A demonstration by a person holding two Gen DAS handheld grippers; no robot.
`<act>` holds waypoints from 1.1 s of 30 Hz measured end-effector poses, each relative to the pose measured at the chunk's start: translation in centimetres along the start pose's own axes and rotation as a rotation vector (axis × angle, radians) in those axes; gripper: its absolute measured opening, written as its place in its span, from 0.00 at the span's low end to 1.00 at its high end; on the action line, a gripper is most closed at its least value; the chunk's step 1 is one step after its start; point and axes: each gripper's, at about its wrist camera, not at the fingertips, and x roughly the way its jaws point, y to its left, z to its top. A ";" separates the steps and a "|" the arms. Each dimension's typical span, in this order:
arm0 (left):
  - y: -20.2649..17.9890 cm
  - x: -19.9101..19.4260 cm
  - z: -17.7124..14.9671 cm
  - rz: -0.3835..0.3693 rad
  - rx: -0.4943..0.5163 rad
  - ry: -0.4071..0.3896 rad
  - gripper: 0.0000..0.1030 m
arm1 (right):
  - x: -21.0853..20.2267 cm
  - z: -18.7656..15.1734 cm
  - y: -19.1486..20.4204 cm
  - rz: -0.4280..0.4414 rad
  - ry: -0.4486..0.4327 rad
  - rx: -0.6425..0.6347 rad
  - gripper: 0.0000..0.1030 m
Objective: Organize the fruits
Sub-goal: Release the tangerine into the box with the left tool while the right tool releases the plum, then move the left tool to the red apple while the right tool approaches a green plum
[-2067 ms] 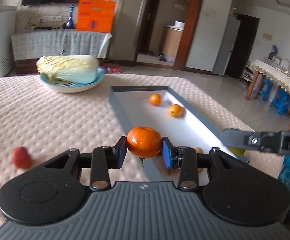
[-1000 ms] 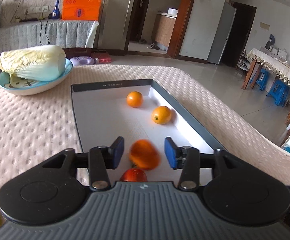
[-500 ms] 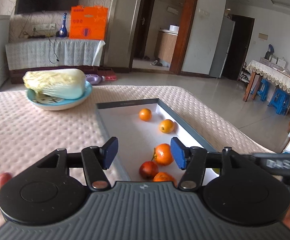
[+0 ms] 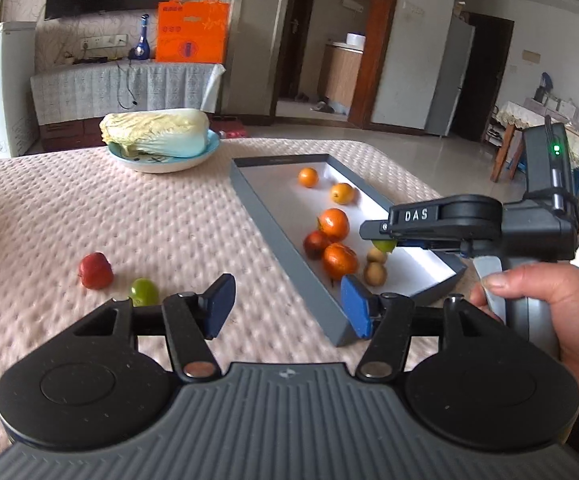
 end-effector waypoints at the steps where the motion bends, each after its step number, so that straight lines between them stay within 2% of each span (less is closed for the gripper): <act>1: 0.3 0.0 0.0 0.014 -0.002 -0.001 0.62 | 0.1 -0.1 0.4 0.000 -0.001 -0.014 0.29; 5: 2.7 -0.6 0.1 0.064 -0.058 -0.006 0.62 | 0.7 -0.2 1.9 -0.035 -0.016 -0.101 0.29; 8: 4.6 -1.2 0.3 0.101 -0.091 -0.014 0.62 | 0.6 0.0 2.0 -0.027 -0.032 -0.093 0.30; 10: 5.8 -1.6 0.3 0.126 -0.102 -0.018 0.62 | 0.3 0.0 2.0 -0.025 -0.051 -0.089 0.43; 11: 6.3 -1.8 0.3 0.142 -0.104 -0.021 0.62 | 0.1 0.1 2.1 -0.031 -0.064 -0.092 0.45; 17: 10.0 -2.4 0.2 0.205 -0.160 -0.031 0.62 | -0.6 0.2 1.9 -0.038 -0.104 -0.080 0.45; 22: 12.0 -2.3 0.1 0.278 -0.168 -0.012 0.62 | -0.8 0.0 2.0 -0.031 -0.127 -0.065 0.45; 33: 14.7 -2.9 -0.1 0.346 -0.183 0.007 0.62 | -1.2 -0.9 6.4 0.113 -0.178 -0.123 0.45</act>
